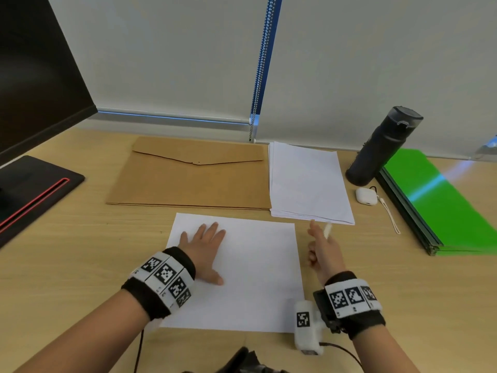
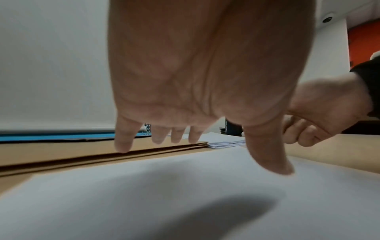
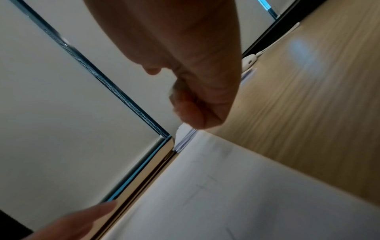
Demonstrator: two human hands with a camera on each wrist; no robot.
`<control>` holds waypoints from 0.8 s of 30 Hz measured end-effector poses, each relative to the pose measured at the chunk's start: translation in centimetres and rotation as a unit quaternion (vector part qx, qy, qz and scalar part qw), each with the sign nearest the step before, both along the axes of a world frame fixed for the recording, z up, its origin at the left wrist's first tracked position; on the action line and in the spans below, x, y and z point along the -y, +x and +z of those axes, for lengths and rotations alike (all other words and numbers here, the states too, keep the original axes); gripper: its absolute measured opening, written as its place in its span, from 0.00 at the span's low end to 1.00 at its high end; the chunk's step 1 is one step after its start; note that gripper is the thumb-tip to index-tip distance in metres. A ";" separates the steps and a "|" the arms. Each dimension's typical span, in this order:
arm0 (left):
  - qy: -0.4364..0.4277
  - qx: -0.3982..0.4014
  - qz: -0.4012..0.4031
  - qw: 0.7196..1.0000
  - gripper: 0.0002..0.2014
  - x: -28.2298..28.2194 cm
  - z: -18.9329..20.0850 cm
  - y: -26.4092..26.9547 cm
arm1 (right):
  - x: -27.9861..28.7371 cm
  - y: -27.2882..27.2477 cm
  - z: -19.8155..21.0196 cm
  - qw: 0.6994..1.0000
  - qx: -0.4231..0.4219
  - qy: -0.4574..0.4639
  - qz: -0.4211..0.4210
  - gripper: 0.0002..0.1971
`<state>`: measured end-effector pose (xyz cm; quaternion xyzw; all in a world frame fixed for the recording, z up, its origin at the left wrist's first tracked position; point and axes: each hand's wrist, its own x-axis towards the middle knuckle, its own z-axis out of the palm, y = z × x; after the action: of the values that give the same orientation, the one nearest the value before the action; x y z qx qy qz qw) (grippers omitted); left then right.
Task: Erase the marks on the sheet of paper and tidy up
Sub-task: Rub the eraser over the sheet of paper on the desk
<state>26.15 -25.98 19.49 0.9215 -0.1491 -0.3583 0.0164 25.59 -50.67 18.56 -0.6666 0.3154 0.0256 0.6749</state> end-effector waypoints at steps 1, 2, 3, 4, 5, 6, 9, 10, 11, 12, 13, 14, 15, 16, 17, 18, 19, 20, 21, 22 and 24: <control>-0.024 0.014 0.002 1.000 0.53 0.7 0.1 0.2 | -0.4 0.0 0.3 0.999 -0.015 0.001 0.037 0.18; -0.049 0.025 0.001 0.999 0.51 1.5 0.1 0.5 | -0.7 0.1 0.6 0.997 -0.027 0.011 0.067 0.22; -0.072 0.030 0.001 0.997 0.50 2.3 0.1 0.8 | -1.0 0.1 0.8 0.995 -0.032 0.019 0.096 0.23; -0.092 0.031 0.002 0.995 0.49 3.1 0.0 1.0 | -1.2 0.2 0.9 0.991 -0.033 0.008 0.131 0.22; -0.110 0.031 0.006 0.993 0.48 3.8 -0.2 1.3 | -1.3 0.2 1.0 0.984 -0.033 -0.024 0.173 0.20; -0.122 0.031 0.010 0.992 0.49 4.5 -0.5 1.5 | -1.4 0.2 0.9 0.973 -0.031 -0.068 0.219 0.17; -0.113 0.036 0.000 0.993 0.52 5.8 -1.6 2.0 | -1.9 0.8 0.6 0.925 -0.025 -0.200 0.322 0.12; -0.104 0.039 -0.006 0.994 0.53 6.0 -2.0 2.0 | -2.1 1.2 0.5 0.912 -0.029 -0.234 0.336 0.10; -0.098 0.042 -0.009 0.994 0.54 6.1 -2.3 2.1 | -2.3 1.6 0.5 0.900 -0.032 -0.264 0.345 0.08; -0.096 0.045 -0.010 0.994 0.55 6.0 -2.5 2.1 | -2.5 2.0 0.4 0.890 -0.031 -0.288 0.352 0.07; -0.096 0.048 -0.010 0.994 0.55 6.0 -2.7 2.1 | -2.8 2.5 0.3 0.881 -0.025 -0.307 0.358 0.08; -0.097 0.049 -0.010 0.994 0.55 5.9 -2.8 2.1 | -3.0 2.9 0.3 0.872 -0.016 -0.326 0.364 0.09; -0.097 0.050 -0.011 0.994 0.55 5.8 -2.9 2.1 | -3.3 3.4 0.1 0.863 -0.005 -0.344 0.369 0.10; -0.098 0.052 -0.012 0.994 0.55 5.7 -3.0 2.1 | -3.6 3.7 0.0 0.855 0.004 -0.360 0.373 0.11; -0.099 0.053 -0.012 0.994 0.55 5.6 -3.0 2.1 | -3.8 3.9 -0.1 0.848 0.013 -0.373 0.378 0.12; -0.100 0.054 -0.012 0.993 0.55 5.6 -3.1 2.2 | -3.9 3.9 -0.1 0.840 0.021 -0.383 0.384 0.12; -0.100 0.054 -0.012 0.993 0.55 5.6 -3.1 2.2 | -4.0 3.8 -0.1 0.835 0.030 -0.388 0.389 0.12; -0.099 0.055 -0.013 0.994 0.55 5.5 -3.1 2.2 | -3.8 3.6 -0.2 0.831 0.035 -0.389 0.396 0.12; -0.097 0.055 -0.014 0.994 0.55 5.5 -3.1 2.2 | -3.6 3.3 -0.1 0.823 0.035 -0.392 0.410 0.12; -0.095 0.054 -0.016 0.994 0.55 5.5 -3.1 2.2 | -3.3 2.9 0.1 0.811 0.023 -0.393 0.433 0.11; -0.090 0.052 -0.023 0.994 0.55 5.5 -3.1 2.1 | -2.7 2.5 0.5 0.785 -0.018 -0.381 0.488 0.11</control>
<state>28.27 -31.49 16.36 0.9300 -0.2024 -0.2952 0.0838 28.09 -48.00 19.06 -0.9338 -0.0562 0.2412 0.2581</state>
